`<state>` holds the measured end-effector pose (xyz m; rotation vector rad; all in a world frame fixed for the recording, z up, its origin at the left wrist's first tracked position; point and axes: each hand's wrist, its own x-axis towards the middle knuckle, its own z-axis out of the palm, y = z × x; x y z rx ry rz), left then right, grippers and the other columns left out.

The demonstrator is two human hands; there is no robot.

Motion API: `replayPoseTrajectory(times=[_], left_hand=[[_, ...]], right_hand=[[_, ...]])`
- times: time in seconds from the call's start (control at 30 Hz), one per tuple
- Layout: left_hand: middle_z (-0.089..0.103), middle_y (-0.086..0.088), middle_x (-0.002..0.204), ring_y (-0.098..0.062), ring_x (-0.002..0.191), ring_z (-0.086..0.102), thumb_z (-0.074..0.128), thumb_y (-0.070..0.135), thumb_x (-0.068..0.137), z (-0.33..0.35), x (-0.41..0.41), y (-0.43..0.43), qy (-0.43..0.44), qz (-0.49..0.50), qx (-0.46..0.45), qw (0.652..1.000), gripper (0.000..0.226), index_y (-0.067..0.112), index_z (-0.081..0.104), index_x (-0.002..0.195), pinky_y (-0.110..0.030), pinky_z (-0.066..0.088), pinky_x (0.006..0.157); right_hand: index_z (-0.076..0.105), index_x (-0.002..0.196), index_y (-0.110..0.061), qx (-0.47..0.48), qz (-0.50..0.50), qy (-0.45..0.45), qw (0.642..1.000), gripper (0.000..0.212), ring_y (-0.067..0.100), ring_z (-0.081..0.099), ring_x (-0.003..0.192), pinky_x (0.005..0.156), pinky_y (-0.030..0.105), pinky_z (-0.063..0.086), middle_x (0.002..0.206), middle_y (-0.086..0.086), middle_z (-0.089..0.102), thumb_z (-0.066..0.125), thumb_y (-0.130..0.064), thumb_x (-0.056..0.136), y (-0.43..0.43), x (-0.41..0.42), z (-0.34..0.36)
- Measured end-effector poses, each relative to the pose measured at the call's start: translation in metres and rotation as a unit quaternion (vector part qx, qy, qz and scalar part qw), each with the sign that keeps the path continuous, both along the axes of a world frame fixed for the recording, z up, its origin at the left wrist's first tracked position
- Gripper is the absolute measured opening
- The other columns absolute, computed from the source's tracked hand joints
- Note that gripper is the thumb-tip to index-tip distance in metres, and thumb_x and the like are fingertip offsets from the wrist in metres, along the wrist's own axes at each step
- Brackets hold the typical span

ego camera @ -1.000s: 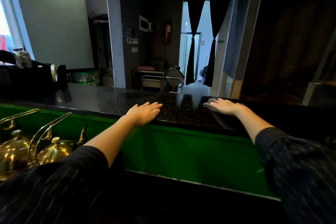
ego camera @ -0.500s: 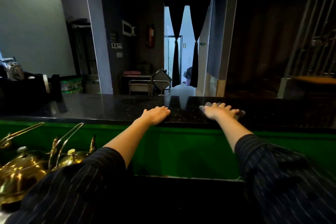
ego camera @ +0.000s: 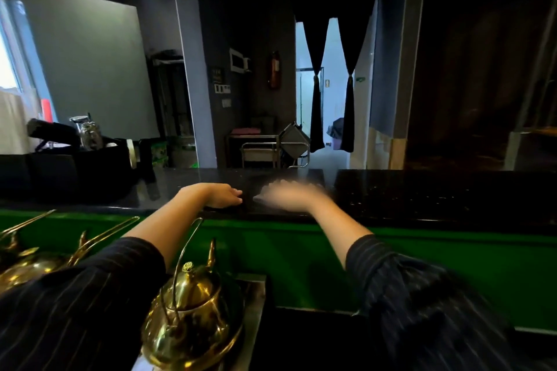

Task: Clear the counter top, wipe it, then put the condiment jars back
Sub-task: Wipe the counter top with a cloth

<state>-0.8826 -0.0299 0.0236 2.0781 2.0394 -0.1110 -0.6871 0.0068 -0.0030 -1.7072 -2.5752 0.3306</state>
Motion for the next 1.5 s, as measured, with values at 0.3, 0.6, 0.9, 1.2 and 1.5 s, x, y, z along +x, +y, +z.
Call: replayPoseTrajectory(times=[0.3, 0.6, 0.9, 1.2, 1.5], left_hand=[[-0.001, 0.005, 0.161, -0.02, 0.148, -0.001, 0.027, 0.038, 0.104, -0.004, -0.017, -0.013, -0.062, -0.04, -0.061, 0.995, 0.055, 0.027, 0.004, 0.152, -0.043, -0.001, 0.118], [-0.007, 0.013, 0.159, -0.013, 0.146, -0.011, 0.027, 0.039, 0.103, -0.007, -0.044, -0.005, -0.137, -0.101, -0.088, 0.982, 0.052, 0.038, 0.005, 0.15, -0.045, -0.007, 0.118], [-0.005, 0.01, 0.16, -0.013, 0.146, -0.012, 0.026, 0.038, 0.103, -0.015, -0.047, 0.002, -0.135, -0.122, -0.07, 0.981, 0.051, 0.037, 0.005, 0.15, -0.043, -0.006, 0.118], [-0.003, 0.008, 0.16, -0.019, 0.147, -0.009, 0.017, 0.043, 0.103, -0.021, -0.097, -0.011, -0.071, -0.046, 0.003, 0.996, 0.048, 0.041, 0.006, 0.15, -0.055, -0.009, 0.115], [-0.007, 0.007, 0.16, -0.019, 0.147, -0.009, 0.012, 0.041, 0.103, -0.028, -0.097, -0.007, -0.032, -0.052, 0.025, 0.998, 0.048, 0.041, 0.001, 0.15, -0.057, -0.008, 0.113]], right_hand=[[0.009, 0.153, -0.036, 0.006, -0.182, -0.026, 0.983, 0.078, 0.026, 0.002, 0.149, 0.117, 0.057, 0.0, 0.163, -0.004, 0.0, 0.012, -0.076, 0.087, 0.028, 0.143, -0.002], [0.015, 0.154, -0.019, -0.007, -0.46, -0.044, 0.887, 0.088, 0.04, 0.01, 0.145, 0.115, 0.061, 0.005, 0.16, 0.015, 0.01, 0.024, -0.075, 0.088, 0.067, 0.108, 0.005], [0.01, 0.155, -0.027, 0.007, -0.083, -0.036, 0.996, 0.079, 0.032, 0.002, 0.149, 0.113, 0.062, -0.001, 0.163, 0.005, 0.001, 0.018, -0.073, 0.091, 0.091, -0.08, -0.002], [0.01, 0.148, -0.05, 0.001, -0.12, -0.029, 0.992, 0.12, 0.022, 0.004, 0.149, 0.117, 0.057, 0.005, 0.162, -0.01, 0.005, -0.001, -0.105, 0.043, 0.161, 0.071, -0.024], [0.012, 0.154, -0.017, -0.041, -0.379, -0.035, 0.924, 0.097, 0.045, 0.005, 0.144, 0.112, 0.063, 0.001, 0.159, 0.016, 0.009, 0.029, -0.08, 0.083, 0.122, -0.001, 0.013]])
